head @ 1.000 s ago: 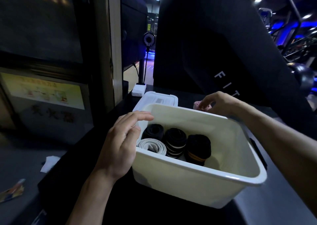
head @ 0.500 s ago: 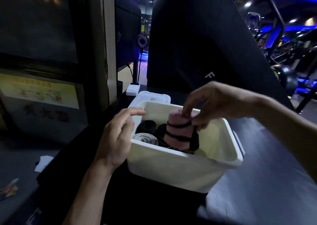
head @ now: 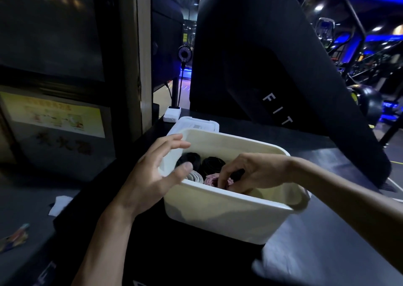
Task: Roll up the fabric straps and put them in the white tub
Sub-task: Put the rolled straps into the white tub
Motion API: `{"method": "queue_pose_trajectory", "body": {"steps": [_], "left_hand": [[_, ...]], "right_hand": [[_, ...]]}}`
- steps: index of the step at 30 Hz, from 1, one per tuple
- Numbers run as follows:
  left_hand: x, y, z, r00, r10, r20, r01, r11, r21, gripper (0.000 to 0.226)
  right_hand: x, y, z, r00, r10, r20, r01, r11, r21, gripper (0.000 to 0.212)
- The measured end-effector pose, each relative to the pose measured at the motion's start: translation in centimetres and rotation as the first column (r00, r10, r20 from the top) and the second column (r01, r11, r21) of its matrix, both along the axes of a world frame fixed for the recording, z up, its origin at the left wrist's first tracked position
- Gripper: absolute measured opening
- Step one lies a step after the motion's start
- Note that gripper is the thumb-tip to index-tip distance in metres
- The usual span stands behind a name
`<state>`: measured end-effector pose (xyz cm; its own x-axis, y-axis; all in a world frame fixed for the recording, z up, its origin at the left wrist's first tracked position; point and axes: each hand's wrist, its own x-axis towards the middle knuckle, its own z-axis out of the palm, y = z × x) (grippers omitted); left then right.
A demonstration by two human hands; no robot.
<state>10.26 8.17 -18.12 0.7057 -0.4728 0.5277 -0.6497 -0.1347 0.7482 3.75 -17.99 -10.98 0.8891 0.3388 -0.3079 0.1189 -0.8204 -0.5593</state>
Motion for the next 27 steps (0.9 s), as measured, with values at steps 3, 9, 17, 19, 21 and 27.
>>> {"method": "queue_pose_trajectory", "body": {"steps": [3,9,17,19,21,27], "left_hand": [[-0.3,0.8,0.4,0.998,-0.07,-0.006,0.071,0.993,0.097,0.067],[-0.7,-1.5,0.2,0.999,-0.049,-0.018,0.051,0.996,0.079,0.074],[-0.8,-11.4,0.4,1.0,-0.01,-0.007,0.011,0.997,0.073,0.076],[-0.1,-12.9,1.0,0.999,-0.036,-0.017,0.038,0.989,0.142,0.082],[1.6,-13.7,1.6,0.992,-0.104,-0.069,0.114,0.981,0.159,0.078],[12.7,-10.8,-0.7,0.876,0.466,-0.126,-0.432,0.874,0.225,0.043]], "right_hand": [[-1.0,-0.9,0.1,0.999,-0.016,-0.05,0.02,0.996,0.091,0.025],[-5.4,-2.1,2.1,0.964,-0.064,0.257,0.043,0.995,0.086,0.035],[-8.4,-7.3,-1.6,0.736,-0.141,0.662,0.335,0.925,-0.176,0.049],[-7.5,-8.6,-2.3,0.65,-0.163,0.743,0.426,0.887,-0.179,0.051],[-6.6,-9.3,-2.5,0.623,-0.189,0.759,0.458,0.875,-0.159,0.054],[-5.7,-9.5,-3.2,0.56,-0.152,0.815,0.464,0.872,-0.156,0.054]]}}
